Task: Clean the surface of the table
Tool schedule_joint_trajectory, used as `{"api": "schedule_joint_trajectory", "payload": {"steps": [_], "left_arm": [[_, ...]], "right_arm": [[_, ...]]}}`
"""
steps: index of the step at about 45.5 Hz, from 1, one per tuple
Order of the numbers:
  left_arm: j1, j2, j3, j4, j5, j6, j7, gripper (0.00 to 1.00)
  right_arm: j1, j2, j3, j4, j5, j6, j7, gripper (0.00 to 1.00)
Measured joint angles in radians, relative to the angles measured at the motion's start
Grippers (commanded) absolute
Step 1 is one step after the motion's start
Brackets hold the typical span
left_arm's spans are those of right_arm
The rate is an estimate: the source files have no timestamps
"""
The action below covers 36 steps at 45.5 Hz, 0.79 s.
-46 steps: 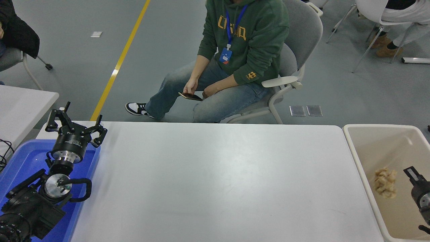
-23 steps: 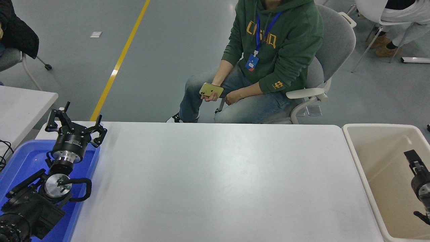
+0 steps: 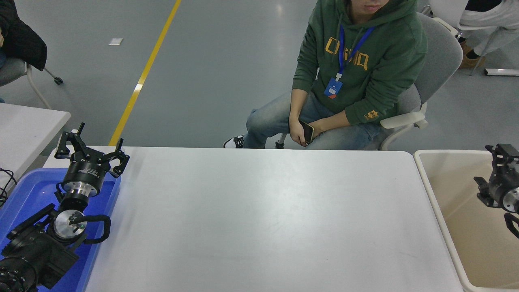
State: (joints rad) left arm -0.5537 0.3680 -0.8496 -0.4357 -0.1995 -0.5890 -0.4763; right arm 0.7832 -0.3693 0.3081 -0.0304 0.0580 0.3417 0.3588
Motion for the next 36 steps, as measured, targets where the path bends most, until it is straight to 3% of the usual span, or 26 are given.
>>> {"api": "schedule_joint_trajectory", "payload": {"steps": [19,36], "left_arm": [[0.0,0.0,0.0,0.0,0.0,0.0,0.0,1.0],[0.0,0.0,0.0,0.0,0.0,0.0,-0.001,1.0]], "right_arm": [[0.068,0.09,0.094,0.027,0.16,0.043,0.0,1.0],[0.008,0.115,0.288,0.276,0.208,0.051,0.001,1.0]]}}
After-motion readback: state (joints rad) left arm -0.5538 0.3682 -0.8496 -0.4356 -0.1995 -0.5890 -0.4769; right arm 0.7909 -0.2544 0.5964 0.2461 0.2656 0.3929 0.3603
